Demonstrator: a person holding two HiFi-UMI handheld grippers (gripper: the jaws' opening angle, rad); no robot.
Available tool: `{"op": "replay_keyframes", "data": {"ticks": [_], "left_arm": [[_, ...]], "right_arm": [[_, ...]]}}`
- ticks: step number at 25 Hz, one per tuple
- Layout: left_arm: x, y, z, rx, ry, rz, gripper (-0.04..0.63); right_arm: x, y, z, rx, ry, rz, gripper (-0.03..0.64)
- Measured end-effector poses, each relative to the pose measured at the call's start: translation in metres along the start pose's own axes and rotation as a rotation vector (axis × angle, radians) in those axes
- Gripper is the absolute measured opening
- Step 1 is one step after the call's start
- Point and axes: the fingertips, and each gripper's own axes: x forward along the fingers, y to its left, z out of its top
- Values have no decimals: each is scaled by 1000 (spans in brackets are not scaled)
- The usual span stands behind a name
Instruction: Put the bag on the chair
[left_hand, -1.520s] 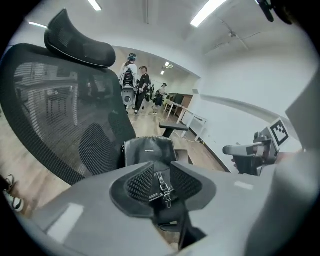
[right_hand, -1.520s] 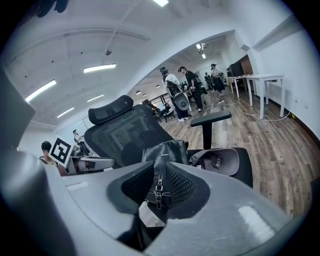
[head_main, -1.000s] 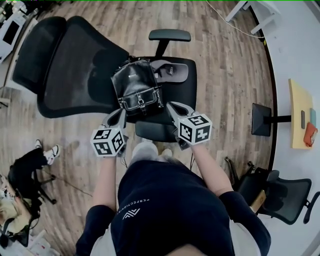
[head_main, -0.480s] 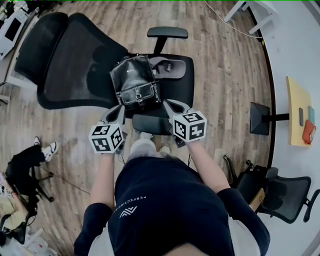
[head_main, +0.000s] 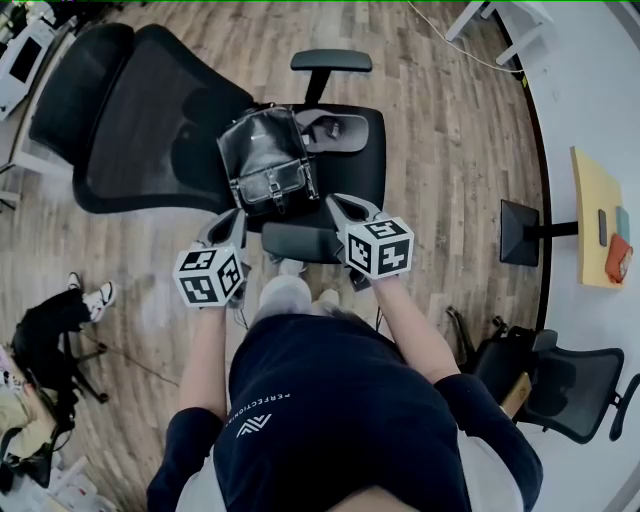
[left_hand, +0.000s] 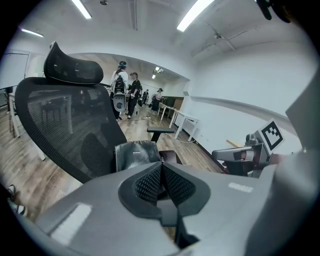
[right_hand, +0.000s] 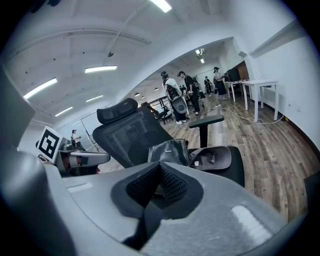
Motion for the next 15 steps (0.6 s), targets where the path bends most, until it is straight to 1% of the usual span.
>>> {"op": "replay_keyframes", "data": {"ticks": [7,15], "left_arm": [[-2,6,-4,-16,13,26,15],[2,12,-5,-26,26,38,15]], "right_arm": [[1,-1,-1,-3,11,1,2],[4,-4,-1,-4,22,3,2]]}}
